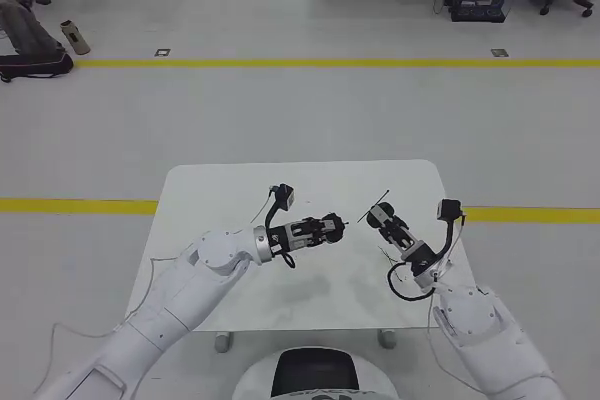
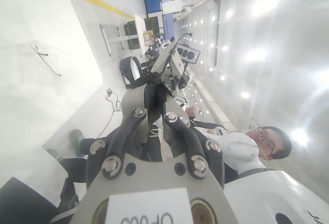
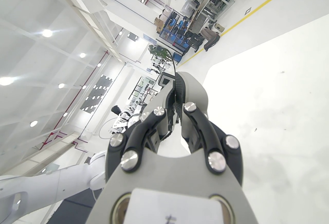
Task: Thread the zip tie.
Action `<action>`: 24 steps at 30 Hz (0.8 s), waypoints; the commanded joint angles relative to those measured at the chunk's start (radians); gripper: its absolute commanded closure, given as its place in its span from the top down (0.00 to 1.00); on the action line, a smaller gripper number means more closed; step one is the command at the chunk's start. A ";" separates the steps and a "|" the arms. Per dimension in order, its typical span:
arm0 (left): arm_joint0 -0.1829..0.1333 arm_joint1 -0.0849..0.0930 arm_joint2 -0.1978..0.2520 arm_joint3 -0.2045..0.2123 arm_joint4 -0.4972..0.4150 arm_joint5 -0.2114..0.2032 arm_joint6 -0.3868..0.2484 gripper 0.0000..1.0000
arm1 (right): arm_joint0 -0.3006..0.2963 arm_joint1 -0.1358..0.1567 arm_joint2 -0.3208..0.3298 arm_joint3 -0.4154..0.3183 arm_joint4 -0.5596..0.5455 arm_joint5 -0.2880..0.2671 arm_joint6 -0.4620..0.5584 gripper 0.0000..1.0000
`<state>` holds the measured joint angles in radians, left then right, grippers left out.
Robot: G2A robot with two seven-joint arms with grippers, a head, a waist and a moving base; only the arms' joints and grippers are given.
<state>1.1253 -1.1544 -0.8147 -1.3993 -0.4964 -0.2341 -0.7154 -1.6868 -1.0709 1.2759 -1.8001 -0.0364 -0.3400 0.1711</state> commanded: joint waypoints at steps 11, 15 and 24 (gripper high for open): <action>0.017 -0.003 0.001 -0.017 -0.028 -0.008 0.014 0.00 | 0.004 -0.004 -0.003 0.000 -0.030 0.000 -0.018 0.00; 0.020 -0.004 -0.003 -0.013 -0.037 -0.002 0.011 0.00 | 0.004 -0.008 -0.008 -0.007 -0.051 0.000 -0.032 0.00; 0.025 -0.007 -0.006 -0.013 -0.049 -0.012 0.012 0.00 | 0.005 -0.009 -0.008 -0.014 -0.053 0.002 -0.036 0.00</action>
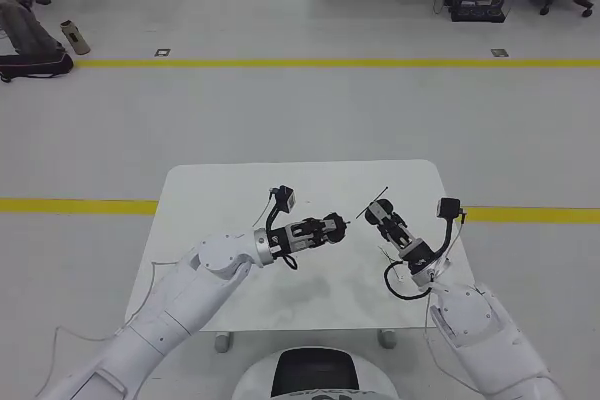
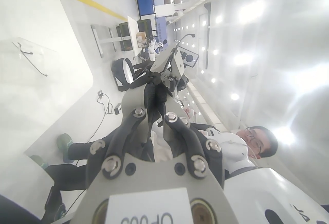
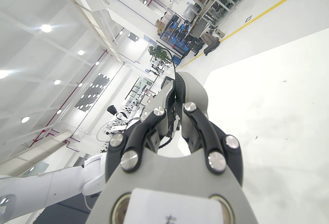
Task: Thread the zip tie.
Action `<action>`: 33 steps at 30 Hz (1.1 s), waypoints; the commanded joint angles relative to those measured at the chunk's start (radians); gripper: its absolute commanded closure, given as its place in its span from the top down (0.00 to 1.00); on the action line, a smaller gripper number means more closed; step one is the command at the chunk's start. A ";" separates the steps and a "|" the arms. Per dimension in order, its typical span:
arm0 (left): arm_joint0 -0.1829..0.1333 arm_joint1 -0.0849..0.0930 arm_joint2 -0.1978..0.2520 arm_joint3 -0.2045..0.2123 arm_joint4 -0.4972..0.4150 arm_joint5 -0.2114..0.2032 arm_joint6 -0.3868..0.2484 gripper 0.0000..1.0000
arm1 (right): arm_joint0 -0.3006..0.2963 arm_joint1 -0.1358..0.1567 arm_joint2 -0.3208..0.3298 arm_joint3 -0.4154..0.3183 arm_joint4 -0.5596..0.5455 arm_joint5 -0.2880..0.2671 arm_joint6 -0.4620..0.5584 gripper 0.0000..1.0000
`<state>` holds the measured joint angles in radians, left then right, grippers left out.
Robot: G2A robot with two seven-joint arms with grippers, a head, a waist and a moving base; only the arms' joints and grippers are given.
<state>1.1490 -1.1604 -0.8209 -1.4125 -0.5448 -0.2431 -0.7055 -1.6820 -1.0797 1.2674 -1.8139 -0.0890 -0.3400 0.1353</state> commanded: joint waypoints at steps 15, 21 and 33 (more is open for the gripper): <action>0.009 -0.001 -0.004 -0.005 0.002 -0.008 0.008 0.00 | 0.001 -0.008 0.003 -0.005 -0.052 0.000 0.008 0.00; 0.009 -0.001 -0.004 -0.005 0.002 -0.008 0.008 0.00 | 0.001 -0.011 0.000 -0.004 -0.062 0.000 0.007 0.00; 0.009 -0.001 -0.004 -0.005 0.002 -0.008 0.008 0.00 | 0.002 -0.016 -0.007 -0.003 -0.092 0.000 0.003 0.00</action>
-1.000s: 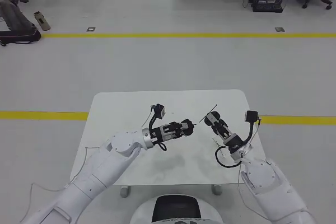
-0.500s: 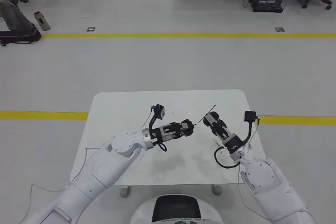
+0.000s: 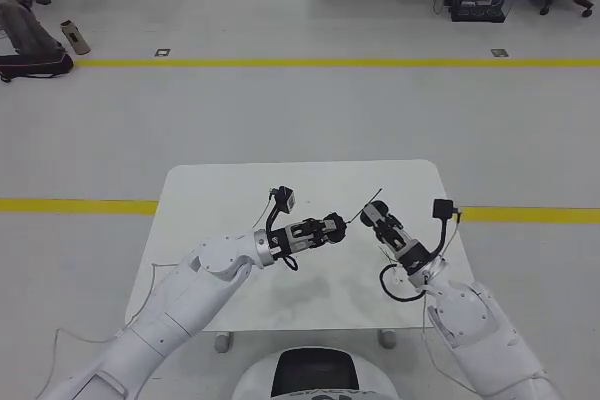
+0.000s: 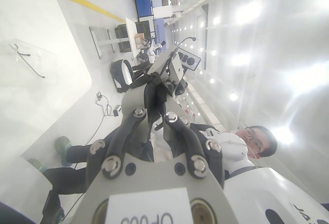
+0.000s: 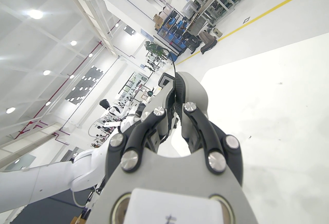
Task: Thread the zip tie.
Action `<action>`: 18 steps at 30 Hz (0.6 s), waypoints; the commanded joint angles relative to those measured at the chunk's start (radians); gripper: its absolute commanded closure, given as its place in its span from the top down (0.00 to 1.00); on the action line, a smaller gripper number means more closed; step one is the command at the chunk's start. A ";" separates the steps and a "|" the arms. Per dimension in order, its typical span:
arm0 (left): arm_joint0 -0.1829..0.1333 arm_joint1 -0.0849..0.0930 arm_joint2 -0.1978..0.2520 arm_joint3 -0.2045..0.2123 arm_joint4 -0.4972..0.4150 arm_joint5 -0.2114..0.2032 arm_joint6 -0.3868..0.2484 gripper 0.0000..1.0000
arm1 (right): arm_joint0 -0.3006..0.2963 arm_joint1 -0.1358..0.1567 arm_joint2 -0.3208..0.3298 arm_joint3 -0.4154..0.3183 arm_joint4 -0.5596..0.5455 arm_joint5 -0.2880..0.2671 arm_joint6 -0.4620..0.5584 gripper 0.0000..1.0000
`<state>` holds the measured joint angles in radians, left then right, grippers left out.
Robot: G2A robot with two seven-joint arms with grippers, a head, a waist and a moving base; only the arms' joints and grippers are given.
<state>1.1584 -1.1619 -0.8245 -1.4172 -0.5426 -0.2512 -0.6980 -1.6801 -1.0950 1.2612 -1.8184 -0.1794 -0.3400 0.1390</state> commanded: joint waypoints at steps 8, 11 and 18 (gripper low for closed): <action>0.000 0.000 0.000 0.000 0.000 0.000 0.000 0.00 | 0.002 -0.004 -0.007 0.009 -0.021 0.000 -0.008 0.00; 0.000 0.000 0.000 0.000 0.000 0.000 0.000 0.00 | 0.000 -0.005 -0.006 0.007 -0.036 0.000 -0.012 0.00; 0.000 0.000 0.000 0.000 0.000 0.000 0.000 0.00 | -0.006 -0.008 -0.004 -0.004 -0.042 0.000 -0.030 0.00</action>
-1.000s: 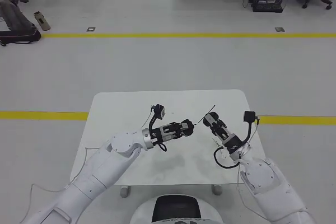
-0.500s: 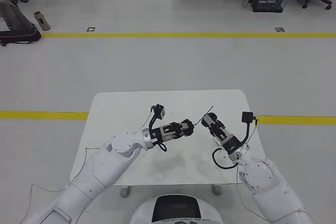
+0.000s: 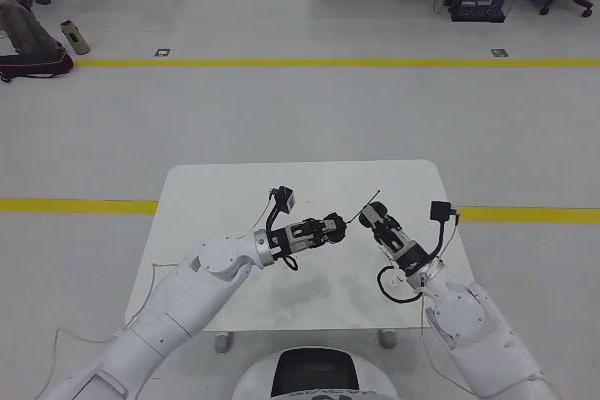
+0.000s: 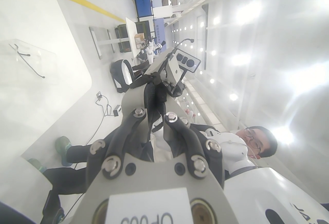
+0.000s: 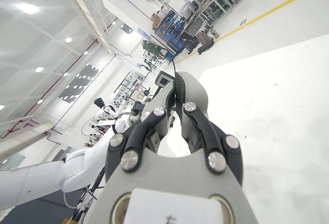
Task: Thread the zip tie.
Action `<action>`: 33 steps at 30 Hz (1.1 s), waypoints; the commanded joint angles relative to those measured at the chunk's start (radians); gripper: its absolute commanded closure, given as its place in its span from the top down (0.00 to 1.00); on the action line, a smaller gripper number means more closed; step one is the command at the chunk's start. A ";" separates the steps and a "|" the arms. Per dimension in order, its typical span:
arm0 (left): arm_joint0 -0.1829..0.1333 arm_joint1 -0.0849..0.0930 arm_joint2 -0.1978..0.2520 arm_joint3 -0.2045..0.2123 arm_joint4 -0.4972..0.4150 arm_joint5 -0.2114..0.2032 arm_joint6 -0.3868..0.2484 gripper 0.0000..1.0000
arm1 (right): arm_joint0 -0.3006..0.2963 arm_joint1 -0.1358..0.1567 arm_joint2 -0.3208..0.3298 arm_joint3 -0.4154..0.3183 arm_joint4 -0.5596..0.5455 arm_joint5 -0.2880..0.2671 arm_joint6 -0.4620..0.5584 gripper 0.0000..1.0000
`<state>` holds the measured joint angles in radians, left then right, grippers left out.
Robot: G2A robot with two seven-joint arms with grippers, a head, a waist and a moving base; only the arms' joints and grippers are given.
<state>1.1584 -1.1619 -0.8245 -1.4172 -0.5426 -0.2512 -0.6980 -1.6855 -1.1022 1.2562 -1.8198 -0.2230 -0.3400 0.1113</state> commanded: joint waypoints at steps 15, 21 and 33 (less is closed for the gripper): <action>0.000 0.000 0.000 0.000 0.000 0.000 0.000 0.00 | -0.003 -0.001 0.006 -0.011 -0.003 0.000 0.003 0.00; 0.000 0.000 0.000 0.000 0.000 0.000 0.000 0.00 | -0.002 -0.001 0.007 -0.007 -0.010 0.000 0.004 0.00; 0.000 0.000 0.000 0.000 0.000 0.000 0.000 0.00 | 0.008 -0.004 0.000 0.011 -0.021 0.000 0.005 0.00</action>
<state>1.1584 -1.1619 -0.8245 -1.4172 -0.5426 -0.2512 -0.6980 -1.6781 -1.1060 1.2567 -1.8098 -0.2432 -0.3400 0.1164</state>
